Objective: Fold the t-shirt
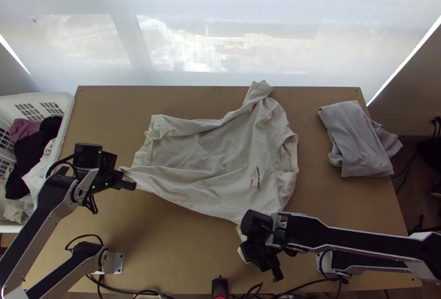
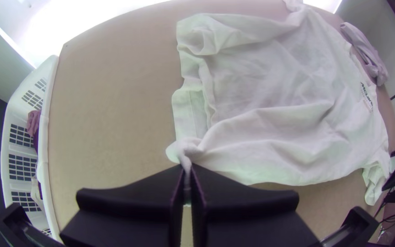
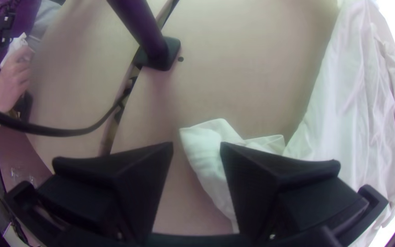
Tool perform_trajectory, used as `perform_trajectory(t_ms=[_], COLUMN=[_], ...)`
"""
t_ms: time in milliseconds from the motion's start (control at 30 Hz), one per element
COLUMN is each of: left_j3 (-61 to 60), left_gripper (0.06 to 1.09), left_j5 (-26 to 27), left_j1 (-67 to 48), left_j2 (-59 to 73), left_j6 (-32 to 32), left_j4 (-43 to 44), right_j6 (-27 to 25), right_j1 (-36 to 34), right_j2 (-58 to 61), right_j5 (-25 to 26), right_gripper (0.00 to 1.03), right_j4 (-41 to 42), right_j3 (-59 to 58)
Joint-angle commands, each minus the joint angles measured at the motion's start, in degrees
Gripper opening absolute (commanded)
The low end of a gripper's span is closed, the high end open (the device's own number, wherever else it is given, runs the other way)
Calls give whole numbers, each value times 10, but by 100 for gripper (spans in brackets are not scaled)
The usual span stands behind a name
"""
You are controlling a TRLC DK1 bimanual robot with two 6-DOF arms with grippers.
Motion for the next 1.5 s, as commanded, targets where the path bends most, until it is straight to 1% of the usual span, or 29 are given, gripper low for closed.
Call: perform_trajectory(t_ms=[0,33,67,133,233,367,500,533,567,600,633,667,767,933,1100,1167,1300,1467], left_j3=[-1,0,2,8,16,15,10,9,8,8,6,5,4,4,-4,-10,-12,-12], left_gripper=[9,9,9,9,9,9,9,9,9,9,9,9,9,9,9,9,9,9], left_j5=[-1,-1,-1,0,0,0,0,0,0,0,0,0,-1,-1,-1,-1,-1,-1], left_j1=[0,-1,-2,-5,-6,-12,-15,-15,-15,-16,-17,-18,-20,-21,-18,-17,-15,-15], left_j2=[6,9,12,19,29,33,36,37,38,39,40,40,40,38,24,20,17,19], left_j6=[-2,-1,-1,-2,-4,-6,-6,-6,-6,-6,-6,-5,-4,-3,-4,-4,-4,-4], left_j4=[6,8,11,16,21,25,32,34,34,34,35,36,37,36,34,31,29,30], right_j6=[11,14,16,23,23,11,10,9,9,11,13,15,16,15,21,24,22,17], right_j1=[3,1,-1,-10,-44,-84,-105,-104,-103,-101,-97,-95,-77,-42,-12,0,9,10], right_j2=[12,7,3,-7,-7,-25,-52,-57,-64,-66,-66,-66,-65,-64,-37,-24,-4,24], right_j5=[-6,-5,-5,-5,-5,-5,-5,-5,-5,-5,-5,-5,-5,-6,-8,-8,-8,-8], right_gripper=[13,5,3,3,3,3,3,5,18,28,41,47,57,68,69,72,79,81], right_j4=[32,32,32,30,-27,-73,-89,-91,-91,-91,-92,-92,-91,-83,-60,-50,-28,2], right_j3=[-18,-12,-7,9,49,84,85,78,72,70,69,67,55,14,5,5,1,-6])
